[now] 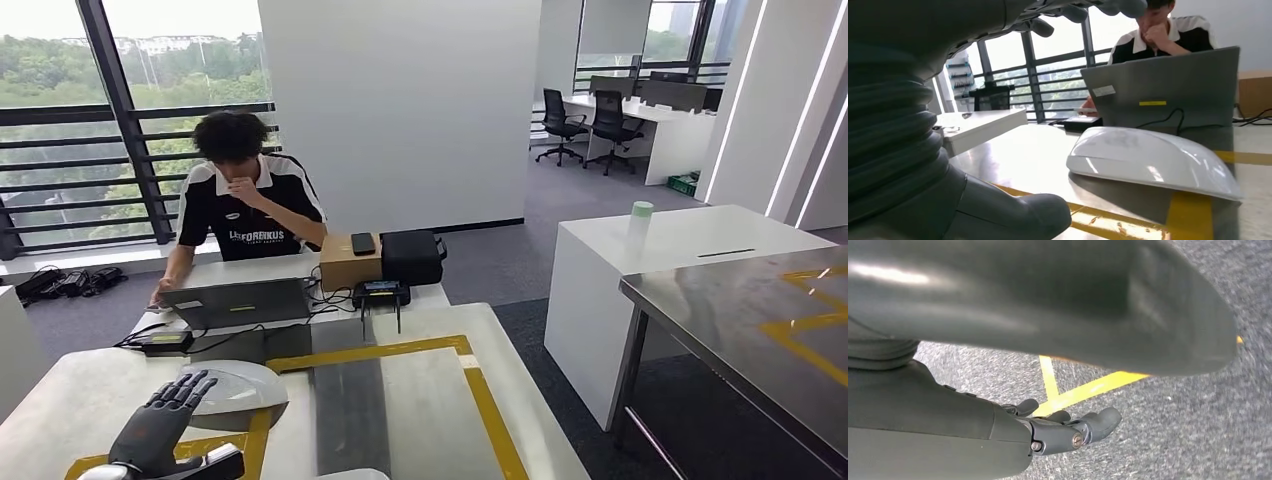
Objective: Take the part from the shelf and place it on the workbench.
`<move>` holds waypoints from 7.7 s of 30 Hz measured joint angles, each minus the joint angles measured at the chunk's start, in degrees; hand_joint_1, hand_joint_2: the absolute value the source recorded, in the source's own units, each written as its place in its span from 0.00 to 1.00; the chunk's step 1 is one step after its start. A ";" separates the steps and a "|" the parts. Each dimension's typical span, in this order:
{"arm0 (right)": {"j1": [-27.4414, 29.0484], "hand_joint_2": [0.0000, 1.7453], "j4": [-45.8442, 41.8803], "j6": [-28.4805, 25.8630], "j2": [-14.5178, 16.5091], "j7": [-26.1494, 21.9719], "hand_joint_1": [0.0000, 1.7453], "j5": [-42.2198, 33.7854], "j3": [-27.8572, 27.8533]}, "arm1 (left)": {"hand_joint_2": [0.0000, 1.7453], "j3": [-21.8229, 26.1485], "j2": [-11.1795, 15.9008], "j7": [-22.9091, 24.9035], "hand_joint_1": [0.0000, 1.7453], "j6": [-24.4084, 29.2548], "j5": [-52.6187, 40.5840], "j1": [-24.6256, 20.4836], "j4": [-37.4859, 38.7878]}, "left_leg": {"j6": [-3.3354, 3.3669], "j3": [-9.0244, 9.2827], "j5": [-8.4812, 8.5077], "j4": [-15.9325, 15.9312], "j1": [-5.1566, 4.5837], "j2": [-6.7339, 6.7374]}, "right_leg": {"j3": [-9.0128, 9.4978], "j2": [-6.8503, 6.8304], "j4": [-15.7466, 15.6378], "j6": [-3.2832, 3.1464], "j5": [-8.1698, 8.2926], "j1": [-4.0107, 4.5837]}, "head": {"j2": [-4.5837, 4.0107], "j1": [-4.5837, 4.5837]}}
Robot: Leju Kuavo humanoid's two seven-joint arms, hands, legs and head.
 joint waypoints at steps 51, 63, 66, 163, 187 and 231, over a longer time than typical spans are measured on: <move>0.14 0.00 -0.28 0.08 -2.66 3.78 0.00 -0.98 -2.51 | 1.00 -1.28 -1.55 -0.21 0.00 -0.90 1.71 0.98 1.94 | 2.96 -3.14 1.43 1.93 -0.75 -0.55 | -4.97 -0.72 6.53 0.45 -4.40 0.65 | 0.20 2.77; -0.21 0.00 -0.50 0.02 -3.92 3.56 0.00 -1.51 -2.80 | 1.00 -1.43 -2.34 -0.25 0.00 -0.70 1.74 0.72 2.73 | 2.41 -7.97 7.56 0.94 -1.77 -0.32 | 6.39 -0.68 -3.36 -3.53 -2.99 3.68 | 0.20 2.87; -0.14 0.00 -0.50 -0.03 -3.89 3.21 0.00 -1.57 -2.86 | 1.00 -1.44 -2.32 -0.47 0.00 -0.50 1.78 0.74 2.86 | 1.44 -9.52 0.96 5.74 -1.73 -0.68 | 4.65 -1.03 -4.53 -3.94 -0.08 3.16 | 0.20 2.85; -0.03 0.00 -0.37 0.54 -2.22 3.66 0.00 1.54 -1.42 | 1.00 -0.81 1.82 -1.38 0.00 2.86 5.04 9.05 1.20 | 0.42 -6.64 -1.37 13.05 -0.80 -0.35 | -0.96 -0.92 -1.89 -3.12 2.24 1.81 | 0.11 2.09; -0.08 0.00 -0.35 0.67 -2.17 5.38 0.00 2.14 -1.22 | 1.00 0.11 0.71 -1.42 0.00 3.05 4.95 9.11 1.68 | 0.74 -7.47 3.82 2.52 -1.17 -0.17 | 5.12 -0.89 -2.96 -2.38 -2.08 1.36 | 0.11 1.66; 0.03 0.00 -0.37 0.66 -2.72 5.19 0.00 3.38 -0.96 | 1.00 3.00 0.32 -1.45 0.00 3.25 6.67 13.13 0.67 | 2.16 -6.11 8.48 -2.03 -1.93 -0.11 | 5.06 -0.87 -3.59 -2.03 -1.98 2.25 | 0.11 1.46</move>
